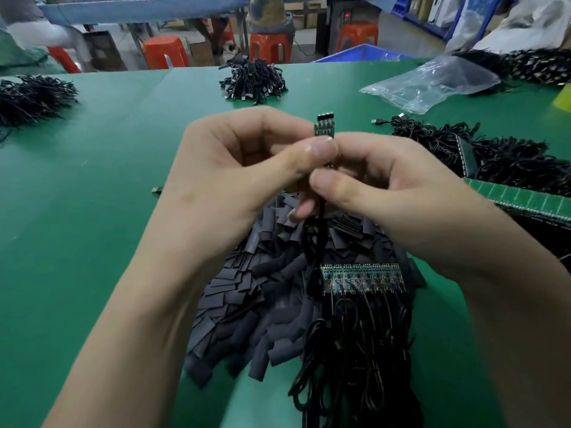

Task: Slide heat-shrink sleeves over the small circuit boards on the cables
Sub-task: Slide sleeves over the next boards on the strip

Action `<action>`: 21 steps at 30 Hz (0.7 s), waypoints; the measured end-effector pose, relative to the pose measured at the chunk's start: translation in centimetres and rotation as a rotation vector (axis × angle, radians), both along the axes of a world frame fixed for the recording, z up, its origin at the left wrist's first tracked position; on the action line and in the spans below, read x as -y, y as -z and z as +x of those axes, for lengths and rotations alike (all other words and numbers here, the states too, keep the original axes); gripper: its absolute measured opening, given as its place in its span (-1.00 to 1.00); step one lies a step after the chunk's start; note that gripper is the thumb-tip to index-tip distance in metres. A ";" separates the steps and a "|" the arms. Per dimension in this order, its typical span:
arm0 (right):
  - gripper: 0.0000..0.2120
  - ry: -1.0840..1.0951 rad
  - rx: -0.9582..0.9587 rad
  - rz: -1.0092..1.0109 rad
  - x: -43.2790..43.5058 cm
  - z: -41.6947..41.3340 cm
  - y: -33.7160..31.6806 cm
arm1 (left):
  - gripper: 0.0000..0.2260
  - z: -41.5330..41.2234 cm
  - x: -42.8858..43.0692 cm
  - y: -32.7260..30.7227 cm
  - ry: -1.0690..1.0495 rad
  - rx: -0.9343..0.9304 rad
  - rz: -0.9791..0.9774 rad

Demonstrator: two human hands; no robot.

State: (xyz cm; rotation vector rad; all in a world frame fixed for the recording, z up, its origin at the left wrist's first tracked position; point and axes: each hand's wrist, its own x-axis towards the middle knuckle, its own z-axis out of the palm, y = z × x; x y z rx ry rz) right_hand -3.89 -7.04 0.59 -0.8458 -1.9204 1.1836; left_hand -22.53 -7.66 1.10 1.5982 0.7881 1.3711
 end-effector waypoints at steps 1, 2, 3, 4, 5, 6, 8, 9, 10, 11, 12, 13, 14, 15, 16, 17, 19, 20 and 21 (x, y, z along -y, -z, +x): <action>-0.84 0.015 -0.029 -0.008 -0.1 0.1 0.1 | -0.93 -0.4 -0.4 0.2 -0.035 -0.043 0.008; -0.83 0.030 -0.047 -0.014 -0.1 0.2 0.2 | -0.94 -1.0 -0.8 0.4 -0.090 -0.122 0.013; -0.80 0.044 -0.052 -0.017 -0.1 0.5 0.2 | -0.91 -1.8 -1.3 0.8 -0.164 -0.244 0.016; -0.78 0.061 -0.049 -0.017 0.0 0.8 0.1 | -0.89 -2.6 -1.8 1.3 -0.246 -0.399 0.014; -0.77 0.084 -0.038 -0.017 0.1 1.3 -0.1 | -0.89 -3.4 -2.4 2.1 -0.333 -0.568 0.008; -0.76 0.110 -0.009 -0.006 0.2 1.8 -0.2 | -0.90 -3.9 -3.0 2.9 -0.418 -0.726 -0.003; -0.74 0.187 0.137 0.068 0.3 2.6 -0.5 | -0.90 -4.3 -3.7 4.4 -0.546 -0.935 -0.049; -0.72 0.233 0.240 0.117 0.3 2.9 -0.6 | -0.89 -4.1 -4.0 5.2 -0.578 -0.982 -0.081; -0.70 0.272 0.327 0.158 0.3 3.1 -0.6 | -0.86 -3.7 -4.3 6.0 -0.599 -1.012 -0.116; -0.69 0.296 0.384 0.180 0.3 3.1 -0.6 | -0.82 -3.4 -4.5 6.8 -0.613 -1.041 -0.149; -0.70 0.309 0.426 0.179 0.4 3.0 -0.5 | -0.77 -3.0 -4.6 7.5 -0.622 -1.075 -0.179; -0.71 0.311 0.470 0.160 0.5 2.7 -0.6 | -0.73 -2.6 -4.7 8.2 -0.629 -1.106 -0.203; -0.71 0.303 0.510 0.136 0.5 2.5 -0.5 | -0.70 -2.3 -4.7 8.8 -0.636 -1.129 -0.221; -0.69 0.288 0.542 0.110 0.5 2.2 -0.3 | -0.68 -2.0 -4.7 9.3 -0.645 -1.147 -0.231; -0.67 0.272 0.562 0.087 0.4 2.1 -0.1 | -0.68 -1.7 -4.7 9.6 -0.654 -1.164 -0.236; -0.65 0.259 0.575 0.061 0.3 1.9 0.1 | -0.70 -1.5 -4.7 9.7 -0.660 -1.176 -0.238; -0.64 0.239 0.584 0.013 0.2 1.7 0.4 | -0.77 -1.5 -4.7 9.6 -0.658 -1.179 -0.235; -0.64 0.233 0.589 -0.003 0.1 1.6 0.7 | -0.80 -1.6 -4.7 9.5 -0.657 -1.174 -0.227; -0.64 0.230 0.594 -0.015 0.0 1.6 0.8 | -0.81 -1.7 -4.7 9.3 -0.658 -1.170 -0.214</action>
